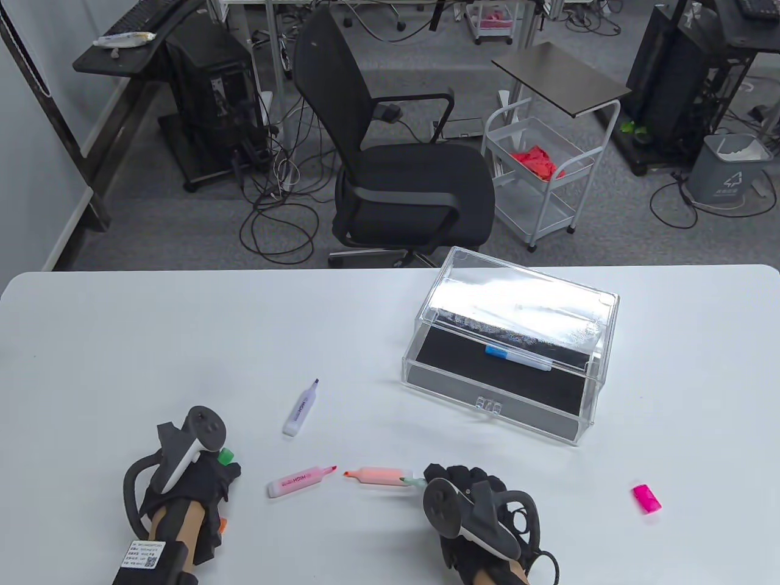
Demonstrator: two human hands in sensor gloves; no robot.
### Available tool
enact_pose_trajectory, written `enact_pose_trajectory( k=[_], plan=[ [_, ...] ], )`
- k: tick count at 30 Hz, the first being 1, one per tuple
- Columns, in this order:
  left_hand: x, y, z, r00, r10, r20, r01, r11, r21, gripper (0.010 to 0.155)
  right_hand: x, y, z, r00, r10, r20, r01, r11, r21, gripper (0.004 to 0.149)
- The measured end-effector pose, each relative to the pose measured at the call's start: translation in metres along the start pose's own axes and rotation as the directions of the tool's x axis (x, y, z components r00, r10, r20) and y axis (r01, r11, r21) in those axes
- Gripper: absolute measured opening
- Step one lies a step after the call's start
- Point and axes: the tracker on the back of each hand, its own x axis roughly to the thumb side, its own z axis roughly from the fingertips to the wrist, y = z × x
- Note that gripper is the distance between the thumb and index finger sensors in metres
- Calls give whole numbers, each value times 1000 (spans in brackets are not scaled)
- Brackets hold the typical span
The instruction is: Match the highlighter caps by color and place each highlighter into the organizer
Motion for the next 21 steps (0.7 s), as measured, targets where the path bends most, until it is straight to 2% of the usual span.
enact_pose_trajectory(
  k=[3, 8, 11, 16, 21],
  plan=[
    [3, -1, 0, 1000, -25, 7, 25, 999, 27, 55, -1, 0, 0, 1000, -1, -5, 1, 1000, 6, 54],
    [6, 0, 1, 997, -68, 33, 66, 996, 57, 53, -2, 0, 0, 1000, -1, -10, 1, 1000, 11, 54],
    [6, 3, 7, 997, -40, 60, 35, 996, 88, 54, -2, 0, -1, 1000, -16, -9, 17, 1000, 5, 53],
    [15, 13, 30, 990, -52, 132, 30, 985, 167, 55, -4, -3, -1, 996, -84, -3, 84, 996, -16, 51],
    [33, 19, 64, 972, -79, 221, 25, 971, 237, 55, -3, -3, -1, 992, -122, 9, 122, 992, -13, 50]
  ],
)
